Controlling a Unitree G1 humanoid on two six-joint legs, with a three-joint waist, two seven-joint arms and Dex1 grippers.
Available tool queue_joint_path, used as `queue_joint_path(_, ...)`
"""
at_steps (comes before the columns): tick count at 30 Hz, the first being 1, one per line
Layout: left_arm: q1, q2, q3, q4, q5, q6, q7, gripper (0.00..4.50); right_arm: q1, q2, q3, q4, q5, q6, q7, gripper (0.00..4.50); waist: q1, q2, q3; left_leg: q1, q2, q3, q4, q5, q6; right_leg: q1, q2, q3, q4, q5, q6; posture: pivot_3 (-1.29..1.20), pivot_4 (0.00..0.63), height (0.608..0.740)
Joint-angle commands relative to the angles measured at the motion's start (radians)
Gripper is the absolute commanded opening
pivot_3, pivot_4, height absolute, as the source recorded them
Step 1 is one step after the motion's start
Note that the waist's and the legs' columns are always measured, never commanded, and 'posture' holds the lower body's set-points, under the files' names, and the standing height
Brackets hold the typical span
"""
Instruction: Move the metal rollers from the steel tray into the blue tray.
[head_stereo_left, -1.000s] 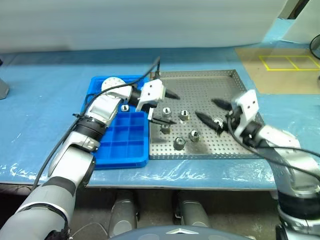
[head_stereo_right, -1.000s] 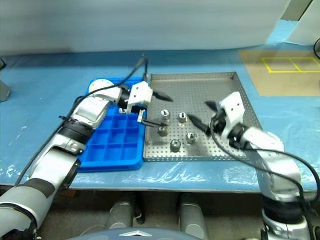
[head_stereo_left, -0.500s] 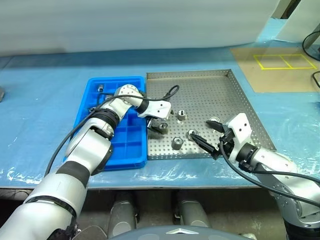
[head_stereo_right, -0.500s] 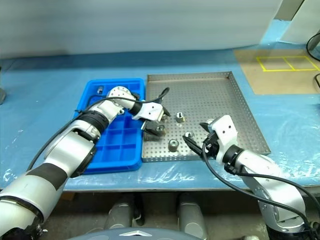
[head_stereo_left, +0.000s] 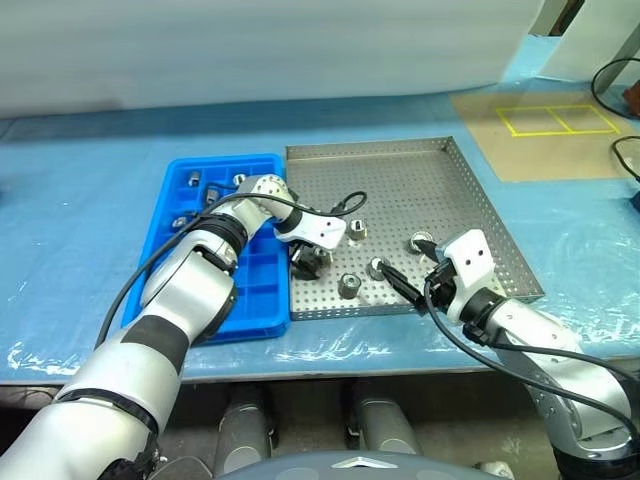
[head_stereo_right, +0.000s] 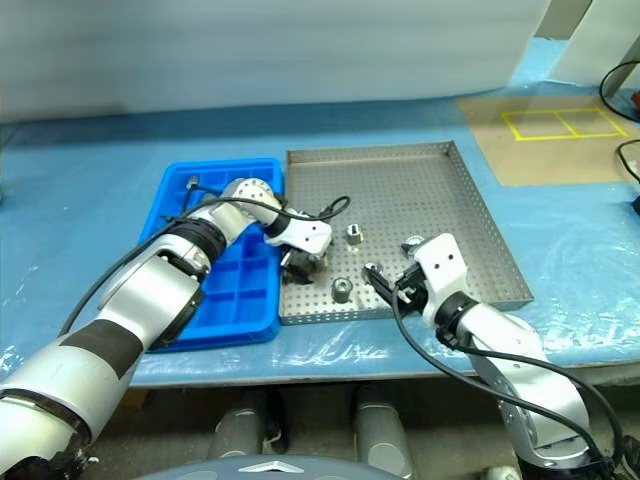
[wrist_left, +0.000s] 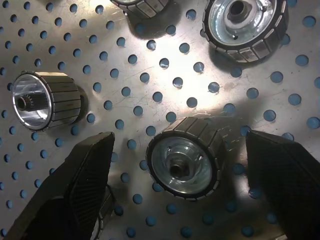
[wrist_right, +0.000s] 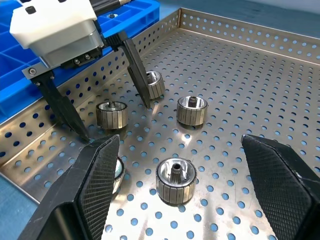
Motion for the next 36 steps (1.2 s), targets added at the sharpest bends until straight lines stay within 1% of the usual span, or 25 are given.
queue_joint_path(1, 0.013, 0.005, -0.062, 0.030, 0.093, 0.026, 0.067, 4.47, -0.012, 0.008, -0.018, -0.013, -0.033, -0.037, -0.032, 4.05, 0.000, 0.000, 0.000, 0.002, 0.000, 0.000, 0.000, 0.000, 0.000, 0.002, 0.000, 0.000, 0.000, 0.000, 0.000, -0.58, 0.150, 0.740)
queue_joint_path(4, 0.019, 0.004, -0.055, 0.033, 0.086, 0.022, 0.019, 3.85, -0.023, 0.019, -0.045, -0.002, -0.051, -0.051, -0.059, 4.09, -0.009, 0.000, 0.000, 0.009, 0.000, 0.000, 0.001, -0.001, 0.001, 0.009, 0.000, 0.000, -0.004, -0.001, 0.001, -0.58, 0.150, 0.740)
queue_joint_path(7, 0.019, -0.009, -0.060, 0.035, 0.107, 0.049, 0.082, 2.95, -0.035, 0.033, -0.051, 0.008, -0.058, -0.064, -0.073, 4.09, -0.022, 0.002, -0.002, 0.011, 0.000, -0.003, -0.001, -0.001, 0.001, 0.015, 0.000, -0.003, -0.015, -0.001, 0.001, -0.59, 0.150, 0.740)
queue_joint_path(10, 0.020, -0.006, -0.054, 0.038, 0.103, 0.042, 0.047, 2.95, -0.058, 0.050, -0.050, 0.010, -0.060, -0.067, -0.085, 4.09, -0.031, 0.004, -0.003, 0.011, -0.002, -0.003, -0.001, -0.002, 0.002, 0.017, -0.002, -0.003, -0.024, -0.001, 0.001, -0.59, 0.150, 0.740)
queue_joint_path(12, 0.028, 0.004, -0.058, 0.031, 0.106, 0.010, 0.038, 2.61, -0.063, 0.054, -0.046, 0.028, -0.093, -0.095, -0.100, 4.09, -0.037, 0.003, -0.003, 0.011, -0.002, -0.003, -0.001, -0.002, 0.003, 0.019, -0.003, -0.004, -0.030, -0.001, 0.001, -0.58, 0.150, 0.740)
queue_joint_path(13, 0.031, 0.007, -0.064, 0.028, 0.119, 0.000, 0.075, 2.42, -0.070, 0.060, -0.052, 0.044, -0.113, -0.103, -0.122, 4.09, -0.044, 0.003, -0.003, 0.010, -0.002, -0.003, -0.001, -0.002, 0.004, 0.019, -0.003, -0.004, -0.032, -0.001, 0.001, -0.58, 0.150, 0.740)
queue_joint_path(15, 0.033, 0.006, -0.060, 0.033, 0.122, 0.019, 0.095, 2.42, -0.078, 0.069, -0.061, 0.064, -0.127, -0.109, -0.138, 4.09, -0.054, 0.002, -0.004, 0.010, -0.004, -0.003, 0.000, -0.003, 0.005, 0.019, -0.006, -0.004, -0.033, -0.001, 0.001, -0.57, 0.150, 0.740)
queue_joint_path(16, 0.037, 0.009, -0.041, 0.032, 0.095, 0.003, 0.035, 2.42, -0.082, 0.066, -0.060, 0.064, -0.129, -0.115, -0.132, 4.09, -0.057, 0.003, -0.005, 0.010, -0.006, -0.003, 0.001, -0.004, 0.006, 0.019, -0.008, -0.004, -0.033, -0.001, 0.001, -0.57, 0.150, 0.740)
queue_joint_path(17, 0.039, 0.010, -0.021, 0.030, 0.068, 0.000, -0.010, 2.27, -0.086, 0.068, -0.059, 0.065, -0.128, -0.117, -0.130, 4.09, -0.059, 0.003, -0.005, 0.010, -0.008, -0.003, 0.001, -0.006, 0.009, 0.019, -0.009, -0.004, -0.033, -0.001, 0.001, -0.57, 0.150, 0.740)
queue_joint_path(18, 0.039, 0.011, -0.010, 0.028, 0.057, 0.002, -0.026, 2.09, -0.090, 0.069, -0.056, 0.066, -0.125, -0.119, -0.124, 4.09, -0.063, 0.003, -0.005, 0.010, -0.009, -0.002, 0.000, -0.006, 0.009, 0.018, -0.011, -0.005, -0.033, -0.001, 0.001, -0.57, 0.150, 0.740)
queue_joint_path(19, 0.040, 0.014, -0.007, 0.023, 0.058, -0.005, -0.006, 1.94, -0.091, 0.065, -0.046, 0.067, -0.129, -0.123, -0.117, 4.09, -0.069, 0.003, -0.005, 0.010, -0.009, -0.002, 0.000, -0.006, 0.010, 0.018, -0.012, -0.005, -0.033, -0.001, 0.001, -0.56, 0.150, 0.740)
queue_joint_path(21, 0.041, 0.014, -0.002, 0.018, 0.065, 0.000, 0.045, 1.90, -0.091, 0.070, -0.034, 0.072, -0.127, -0.127, -0.109, 4.09, -0.075, 0.003, -0.005, 0.009, -0.010, -0.002, 0.000, -0.008, 0.012, 0.017, -0.013, -0.005, -0.032, -0.001, 0.001, -0.55, 0.150, 0.740)
queue_joint_path(24, 0.040, 0.012, 0.025, 0.009, 0.039, 0.001, 0.049, 1.90, -0.093, 0.068, -0.018, 0.081, -0.138, -0.130, -0.101, 4.09, -0.077, 0.004, -0.006, 0.009, -0.011, -0.002, 0.000, -0.010, 0.016, 0.018, -0.013, -0.005, -0.032, 0.000, 0.001, -0.55, 0.150, 0.740)
queue_joint_path(26, 0.039, 0.017, 0.067, -0.019, -0.011, -0.013, 0.018, 1.90, -0.094, 0.063, 0.001, 0.082, -0.146, -0.130, -0.091, 4.09, -0.077, 0.004, -0.006, 0.008, -0.011, -0.002, 0.000, -0.010, 0.017, 0.018, -0.013, -0.005, -0.031, 0.000, 0.000, -0.53, 0.150, 0.740)
queue_joint_path(28, 0.041, 0.029, 0.106, -0.054, -0.060, -0.018, -0.011, 1.90, -0.093, 0.065, 0.016, 0.085, -0.149, -0.131, -0.082, 4.09, -0.077, 0.004, -0.006, 0.004, -0.012, -0.002, 0.000, -0.011, 0.018, 0.016, -0.013, -0.005, -0.031, 0.003, -0.006, -0.52, 0.150, 0.740)
queue_joint_path(29, 0.046, 0.035, 0.136, -0.084, -0.107, -0.010, -0.060, 1.90, -0.094, 0.067, 0.024, 0.084, -0.148, -0.128, -0.075, 4.09, -0.078, 0.004, -0.006, 0.002, -0.012, -0.002, 0.000, -0.011, 0.018, 0.013, -0.013, -0.005, -0.030, 0.004, -0.007, -0.52, 0.150, 0.740)
queue_joint_path(31, 0.074, 0.061, 0.199, -0.197, -0.229, 0.038, -0.191, 1.90, -0.095, 0.069, 0.046, 0.079, -0.132, -0.124, -0.049, 4.09, -0.076, 0.004, -0.006, -0.007, -0.012, -0.001, 0.000, -0.012, 0.019, 0.006, -0.013, -0.005, -0.028, 0.011, -0.007, -0.50, 0.150, 0.740)
queue_joint_path(33, 0.128, 0.097, 0.247, -0.370, -0.350, 0.150, -0.302, 1.90, -0.096, 0.072, 0.061, 0.070, -0.105, -0.119, -0.016, 4.09, -0.073, 0.003, -0.005, -0.015, -0.011, 0.000, 0.000, -0.010, 0.022, -0.005, -0.014, -0.005, -0.023, 0.014, -0.006, -0.48, 0.150, 0.740)
queue_joint_path(34, 0.170, 0.126, 0.272, -0.484, -0.410, 0.211, -0.333, 1.90, -0.100, 0.072, 0.069, 0.070, -0.091, -0.116, 0.002, 4.09, -0.071, 0.003, -0.005, -0.016, -0.010, 0.000, 0.000, -0.010, 0.022, -0.009, -0.014, -0.005, -0.020, 0.014, -0.006, -0.46, 0.150, 0.740)
queue_joint_path(36, 0.243, 0.180, 0.331, -0.678, -0.488, 0.348, -0.304, 1.90, -0.123, 0.060, 0.091, 0.094, -0.097, -0.124, 0.030, 4.09, -0.073, 0.004, -0.005, -0.018, -0.008, 0.001, -0.001, -0.010, 0.021, -0.016, -0.013, -0.005, -0.014, 0.013, -0.006, -0.42, 0.150, 0.740)
